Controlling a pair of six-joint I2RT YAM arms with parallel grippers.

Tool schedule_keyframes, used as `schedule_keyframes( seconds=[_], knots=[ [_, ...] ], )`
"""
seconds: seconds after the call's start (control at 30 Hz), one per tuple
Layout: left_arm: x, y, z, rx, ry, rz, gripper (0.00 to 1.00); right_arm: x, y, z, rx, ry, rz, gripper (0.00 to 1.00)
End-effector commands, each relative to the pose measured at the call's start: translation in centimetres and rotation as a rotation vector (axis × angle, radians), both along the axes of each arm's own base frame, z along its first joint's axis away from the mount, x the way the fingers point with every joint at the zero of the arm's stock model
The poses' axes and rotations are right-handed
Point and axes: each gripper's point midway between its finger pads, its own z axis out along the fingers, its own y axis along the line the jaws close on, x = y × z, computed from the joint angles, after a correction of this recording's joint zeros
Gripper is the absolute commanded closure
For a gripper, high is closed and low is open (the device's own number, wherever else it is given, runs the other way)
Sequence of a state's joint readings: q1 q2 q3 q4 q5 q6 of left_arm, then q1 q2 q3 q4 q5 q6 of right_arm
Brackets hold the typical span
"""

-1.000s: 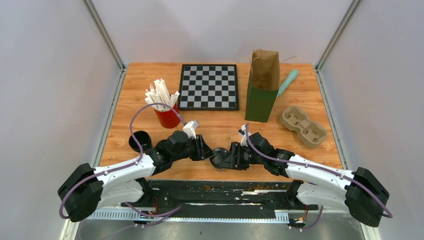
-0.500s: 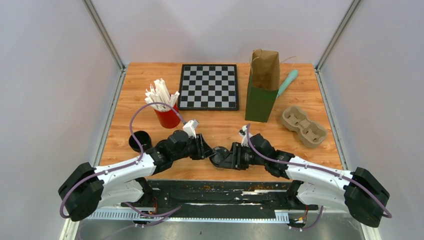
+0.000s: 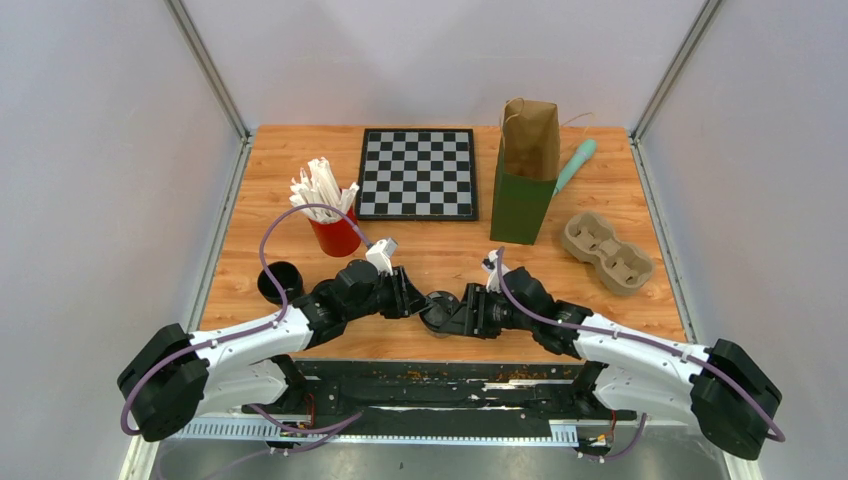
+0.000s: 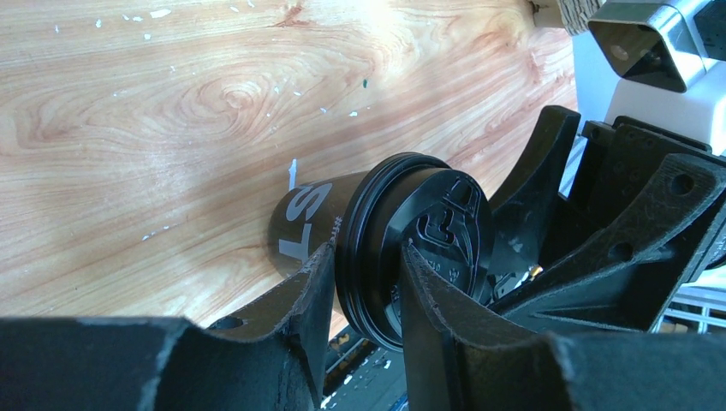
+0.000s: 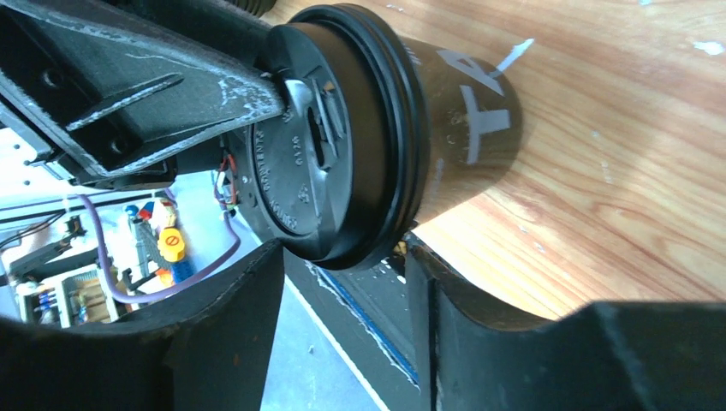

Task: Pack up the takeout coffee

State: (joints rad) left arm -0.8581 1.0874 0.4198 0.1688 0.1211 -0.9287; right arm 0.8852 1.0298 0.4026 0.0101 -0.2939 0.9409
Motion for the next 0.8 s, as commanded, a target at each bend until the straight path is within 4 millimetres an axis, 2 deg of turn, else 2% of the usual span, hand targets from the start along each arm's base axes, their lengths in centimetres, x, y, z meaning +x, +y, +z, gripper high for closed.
schedule_keyframes(
  seconds=[0.0, 0.17, 0.47, 0.77],
  knots=[
    [-1.7, 2.3, -4.1, 0.165, 0.067, -0.022, 0.6, 1.1, -1.4, 0.5, -0.063, -0.043, -0.06, 0.43],
    [-1.7, 2.2, -4.1, 0.163, 0.067, -0.023, 0.6, 1.7, -1.3, 1.5, -0.044, -0.062, -0.092, 0.4],
    [-1.6, 2.0, -3.9, 0.159, 0.065, -0.028, 0.6, 2.3, 0.3, 2.6, -0.005, -0.062, -0.064, 0.33],
    [-1.7, 2.0, -4.0, 0.158, 0.069, -0.028, 0.6, 2.7, 0.5, 0.9, -0.044, -0.038, -0.068, 0.4]
  ],
)
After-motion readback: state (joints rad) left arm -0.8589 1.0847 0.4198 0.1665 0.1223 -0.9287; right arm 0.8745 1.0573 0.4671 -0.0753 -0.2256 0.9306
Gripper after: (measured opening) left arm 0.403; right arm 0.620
